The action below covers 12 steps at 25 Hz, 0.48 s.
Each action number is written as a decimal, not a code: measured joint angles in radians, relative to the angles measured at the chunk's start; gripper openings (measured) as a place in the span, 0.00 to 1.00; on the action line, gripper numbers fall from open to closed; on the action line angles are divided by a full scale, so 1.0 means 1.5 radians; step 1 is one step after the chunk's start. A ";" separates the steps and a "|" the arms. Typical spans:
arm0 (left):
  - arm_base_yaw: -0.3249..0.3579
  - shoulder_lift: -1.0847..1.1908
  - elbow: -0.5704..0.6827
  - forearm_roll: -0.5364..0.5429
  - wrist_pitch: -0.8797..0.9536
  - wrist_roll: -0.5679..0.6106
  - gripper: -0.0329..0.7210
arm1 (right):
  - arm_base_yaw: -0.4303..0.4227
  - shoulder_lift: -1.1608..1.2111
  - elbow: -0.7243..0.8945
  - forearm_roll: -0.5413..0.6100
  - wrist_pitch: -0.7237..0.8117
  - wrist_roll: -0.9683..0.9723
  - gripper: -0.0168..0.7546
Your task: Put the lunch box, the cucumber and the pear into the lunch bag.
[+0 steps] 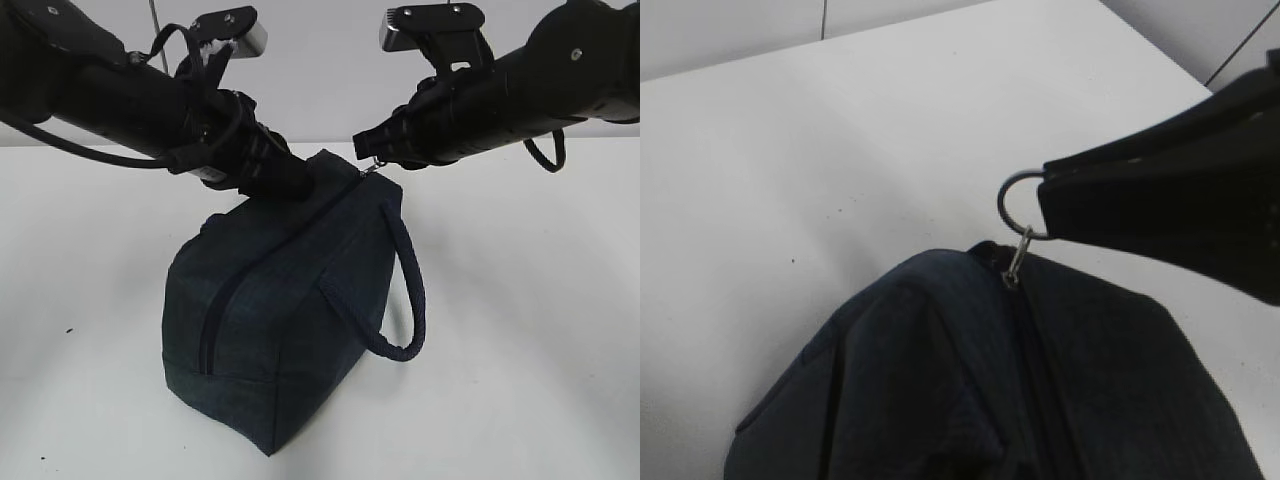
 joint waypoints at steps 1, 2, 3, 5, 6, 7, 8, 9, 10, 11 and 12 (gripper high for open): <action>0.000 0.002 0.000 0.000 -0.001 -0.003 0.09 | -0.002 0.000 0.000 0.007 -0.001 0.000 0.03; 0.000 0.002 0.000 0.000 -0.005 -0.003 0.06 | -0.008 0.000 0.000 0.020 -0.002 0.000 0.03; 0.000 -0.002 0.000 0.001 -0.011 -0.004 0.05 | -0.012 0.002 0.000 0.026 -0.003 0.000 0.03; 0.000 -0.015 -0.002 0.008 -0.026 -0.005 0.04 | -0.040 0.016 -0.002 0.059 -0.003 0.000 0.03; 0.001 -0.023 -0.006 0.012 -0.025 -0.005 0.04 | -0.050 0.024 -0.003 0.071 -0.003 0.000 0.03; 0.003 -0.029 -0.014 0.019 -0.018 -0.005 0.04 | -0.067 0.038 -0.006 0.085 0.003 0.000 0.03; 0.008 -0.032 -0.023 0.021 -0.006 -0.005 0.04 | -0.085 0.053 -0.007 0.106 0.009 0.000 0.03; 0.015 -0.035 -0.032 0.021 0.003 -0.005 0.04 | -0.105 0.070 -0.007 0.130 0.022 0.000 0.03; 0.020 -0.035 -0.039 0.021 0.011 -0.005 0.04 | -0.116 0.079 -0.008 0.148 0.030 0.000 0.03; 0.023 -0.035 -0.046 0.019 0.017 -0.007 0.03 | -0.121 0.082 -0.009 0.167 0.036 -0.003 0.03; 0.027 -0.032 -0.052 0.020 0.028 -0.012 0.03 | -0.122 0.084 -0.012 0.183 0.046 -0.013 0.03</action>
